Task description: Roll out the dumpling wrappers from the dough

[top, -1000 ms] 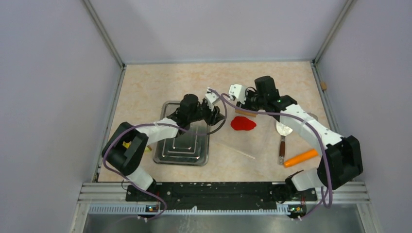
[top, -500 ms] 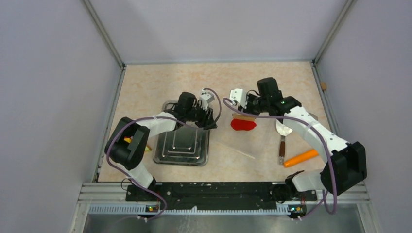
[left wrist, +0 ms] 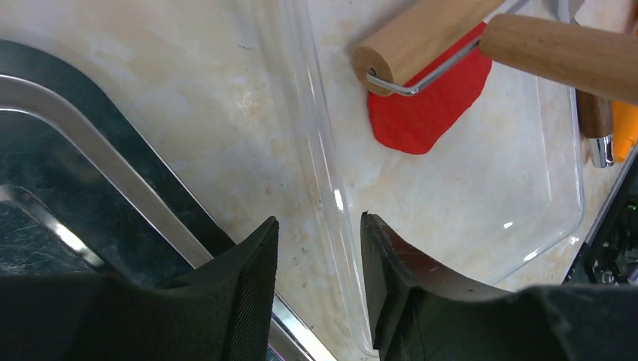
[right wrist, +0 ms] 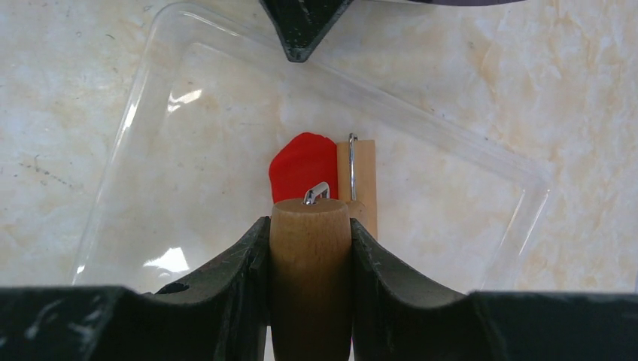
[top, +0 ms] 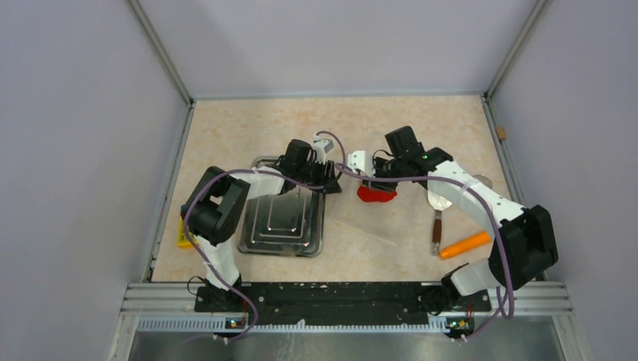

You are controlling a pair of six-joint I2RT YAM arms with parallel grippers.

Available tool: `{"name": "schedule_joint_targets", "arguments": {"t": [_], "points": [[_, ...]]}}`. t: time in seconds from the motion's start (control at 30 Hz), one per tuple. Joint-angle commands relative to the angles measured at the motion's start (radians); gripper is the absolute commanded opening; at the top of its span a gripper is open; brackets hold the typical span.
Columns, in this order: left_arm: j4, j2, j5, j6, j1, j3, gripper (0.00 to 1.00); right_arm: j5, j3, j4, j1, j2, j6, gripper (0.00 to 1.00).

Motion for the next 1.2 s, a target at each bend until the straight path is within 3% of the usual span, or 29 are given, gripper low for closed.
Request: {"name": "schedule_joint_targets", "arguments": {"t": [0.0, 0.33, 0.9, 1.03, 1.17], "points": [[0.051, 0.012, -0.046, -0.057, 0.01, 0.038, 0.47, -0.095, 0.014, -0.162, 0.021, -0.009, 0.012, 0.0], [0.067, 0.046, -0.053, -0.078, 0.013, 0.042, 0.47, -0.141, -0.033, -0.214, 0.039, -0.069, 0.14, 0.0], [0.141, 0.106, 0.025, -0.074, -0.031, 0.081, 0.47, -0.169, -0.1, -0.268, 0.042, -0.152, 0.157, 0.0], [0.128, 0.149, -0.037, -0.113, -0.048, 0.135, 0.48, -0.168, -0.111, -0.264, 0.042, -0.161, 0.154, 0.0], [0.062, 0.207, -0.148, -0.147, -0.062, 0.208, 0.41, -0.162, -0.111, -0.27, 0.042, -0.16, 0.141, 0.0]]}}
